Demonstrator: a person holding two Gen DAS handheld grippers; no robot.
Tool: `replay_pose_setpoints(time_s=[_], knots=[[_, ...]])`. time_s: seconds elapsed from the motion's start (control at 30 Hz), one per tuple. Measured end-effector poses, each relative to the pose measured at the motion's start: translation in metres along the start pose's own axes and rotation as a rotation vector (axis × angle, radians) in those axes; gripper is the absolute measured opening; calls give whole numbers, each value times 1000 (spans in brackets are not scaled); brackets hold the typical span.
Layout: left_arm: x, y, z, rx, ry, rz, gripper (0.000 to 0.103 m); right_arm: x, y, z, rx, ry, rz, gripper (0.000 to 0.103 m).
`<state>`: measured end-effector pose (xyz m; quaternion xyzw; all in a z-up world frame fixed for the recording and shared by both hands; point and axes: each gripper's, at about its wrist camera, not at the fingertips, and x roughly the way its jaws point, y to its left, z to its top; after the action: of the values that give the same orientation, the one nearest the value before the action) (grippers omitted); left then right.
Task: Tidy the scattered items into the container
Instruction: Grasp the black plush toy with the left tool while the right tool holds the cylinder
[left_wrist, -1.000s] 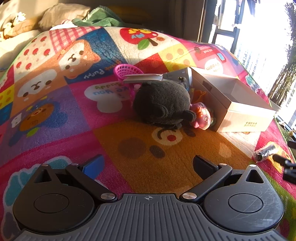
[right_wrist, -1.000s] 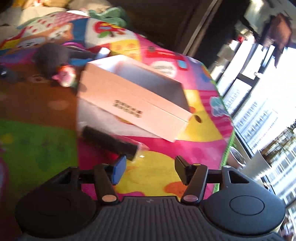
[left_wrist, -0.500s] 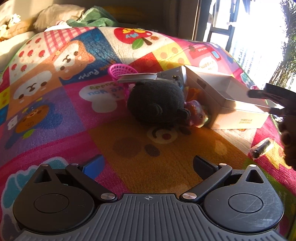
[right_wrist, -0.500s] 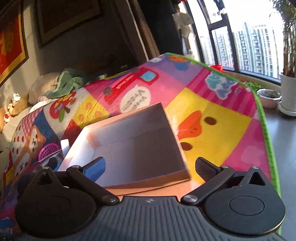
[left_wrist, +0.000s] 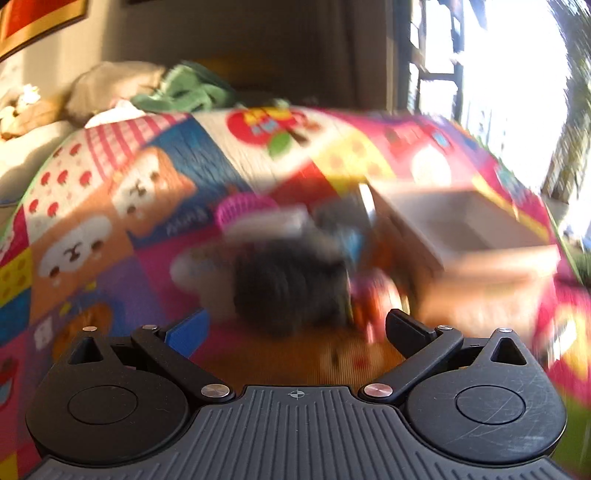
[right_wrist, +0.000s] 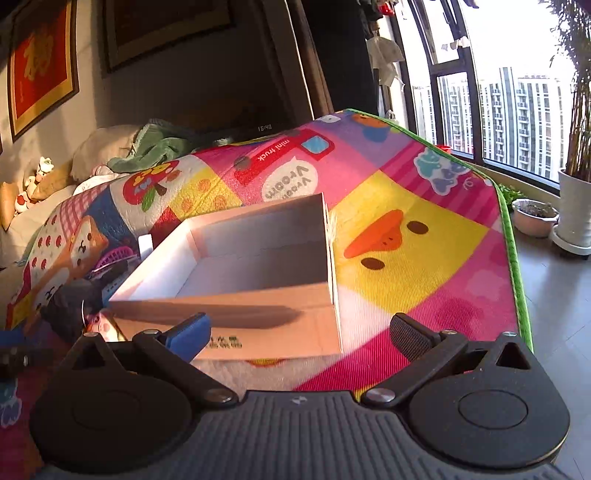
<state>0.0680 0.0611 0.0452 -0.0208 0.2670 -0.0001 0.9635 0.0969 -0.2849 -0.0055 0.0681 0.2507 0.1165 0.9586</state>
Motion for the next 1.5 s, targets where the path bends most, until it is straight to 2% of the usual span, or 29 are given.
replay_pose_setpoints(time_s=[0.13, 0.2, 0.3, 0.37, 0.43, 0.53, 0.63, 0.83, 0.93, 1.0, 1.07, 1.17, 1.23, 1.4, 1.5], knots=[[32, -1, 24, -41, 14, 7, 103, -6, 3, -17, 1, 6, -19, 103], [47, -1, 26, -49, 39, 1, 103, -8, 6, -16, -11, -23, -28, 103], [60, 4, 22, -78, 63, 4, 103, -3, 7, -17, -17, 6, -27, 103], [64, 10, 18, -111, 83, 5, 93, -1, 6, -17, -9, 13, -18, 103], [63, 14, 15, -118, 91, -1, 90, -1, 3, -17, 10, 17, -11, 103], [50, 11, 14, -78, 91, -27, 89, 0, -2, -17, 47, 22, -8, 103], [22, 0, 14, -38, 38, -86, 88, 1, -6, -18, 67, 24, -5, 103], [-41, -46, -2, 46, -57, -306, 89, 1, -6, -18, 67, 21, -4, 103], [-42, -72, -17, 143, -83, -331, 89, 0, -7, -18, 75, 18, -1, 103], [-34, -85, -28, 202, -63, -313, 89, -1, -7, -19, 80, 9, -1, 103], [-25, -89, -37, 216, -23, -304, 89, -3, -8, -19, 84, -1, -6, 103], [-29, -84, -50, 222, 23, -345, 90, -9, -7, -18, 77, -10, -3, 103], [-41, -82, -62, 254, 40, -388, 92, -13, -4, -17, 80, 24, 51, 103], [-60, -72, -80, 280, 79, -482, 96, -22, 6, -9, 160, 113, 284, 103], [-69, -68, -80, 262, 87, -470, 98, -12, 16, -3, 236, 194, 389, 103]])
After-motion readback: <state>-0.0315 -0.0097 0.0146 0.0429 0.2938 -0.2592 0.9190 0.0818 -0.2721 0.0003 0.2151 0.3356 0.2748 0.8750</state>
